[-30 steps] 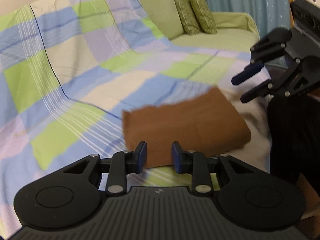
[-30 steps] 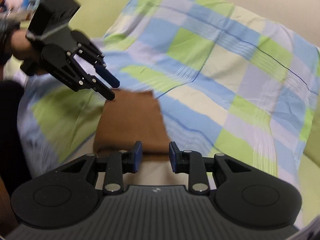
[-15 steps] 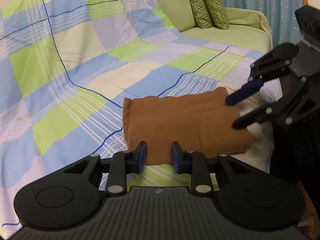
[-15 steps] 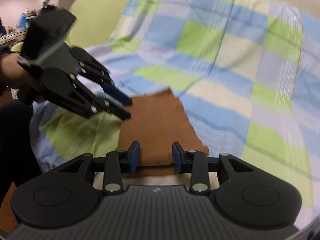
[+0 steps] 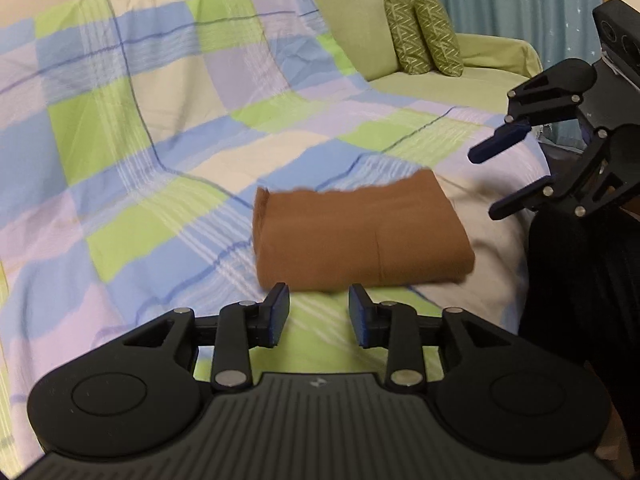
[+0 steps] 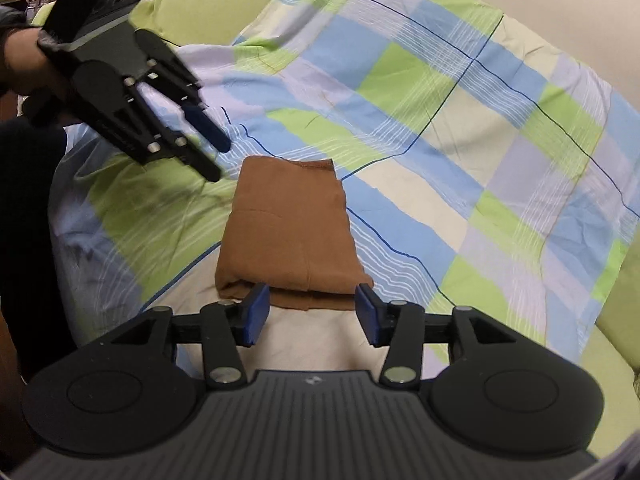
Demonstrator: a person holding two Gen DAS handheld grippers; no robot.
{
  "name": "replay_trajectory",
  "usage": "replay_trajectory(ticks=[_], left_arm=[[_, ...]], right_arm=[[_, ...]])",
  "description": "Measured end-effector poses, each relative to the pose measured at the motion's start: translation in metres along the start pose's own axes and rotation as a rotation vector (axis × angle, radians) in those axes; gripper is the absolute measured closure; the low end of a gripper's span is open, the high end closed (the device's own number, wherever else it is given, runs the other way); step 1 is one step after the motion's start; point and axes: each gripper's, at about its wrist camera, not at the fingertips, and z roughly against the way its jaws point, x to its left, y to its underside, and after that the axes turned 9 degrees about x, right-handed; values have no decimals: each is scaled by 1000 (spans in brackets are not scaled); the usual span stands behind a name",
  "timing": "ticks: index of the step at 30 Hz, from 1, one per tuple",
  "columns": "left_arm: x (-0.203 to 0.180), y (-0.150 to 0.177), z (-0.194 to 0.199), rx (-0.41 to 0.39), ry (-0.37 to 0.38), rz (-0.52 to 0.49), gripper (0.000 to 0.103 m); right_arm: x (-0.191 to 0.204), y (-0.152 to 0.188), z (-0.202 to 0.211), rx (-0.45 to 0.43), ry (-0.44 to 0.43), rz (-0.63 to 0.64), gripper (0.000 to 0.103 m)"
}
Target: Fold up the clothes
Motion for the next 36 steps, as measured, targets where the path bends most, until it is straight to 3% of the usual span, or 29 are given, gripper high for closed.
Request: replay_trajectory(ticks=[2, 4, 5, 9, 14, 16, 19, 30, 33, 35, 36], left_arm=[[-5, 3, -1, -7, -6, 25, 63], [-12, 4, -3, -24, -23, 28, 62], [-15, 4, -5, -32, -29, 27, 62], [-24, 3, -9, -63, -29, 31, 62], [-27, 3, -10, -90, -11, 52, 57], [-28, 3, -10, -96, -17, 50, 56], [-26, 2, -12, -77, -19, 46, 51], [-18, 5, -19, -86, -16, 103, 49], [-15, 7, -14, -90, -38, 86, 49], [-12, 8, -13, -89, -56, 69, 47], [-10, 8, -12, -88, -65, 60, 46]], right_arm=[[14, -1, -7, 7, 39, 124, 38], [22, -1, -10, 11, 69, 227, 38], [30, 1, -14, 14, 111, 349, 38], [38, 9, -28, 20, 170, 536, 38], [35, 12, -38, -50, 212, 635, 39], [33, 11, -46, -71, 189, 664, 39], [32, 12, -50, -77, 177, 717, 39], [41, 16, -64, -130, 239, 906, 40], [43, 10, -67, -147, 230, 902, 47], [44, 11, -66, -137, 210, 896, 70], [45, 11, -66, -133, 206, 896, 75]])
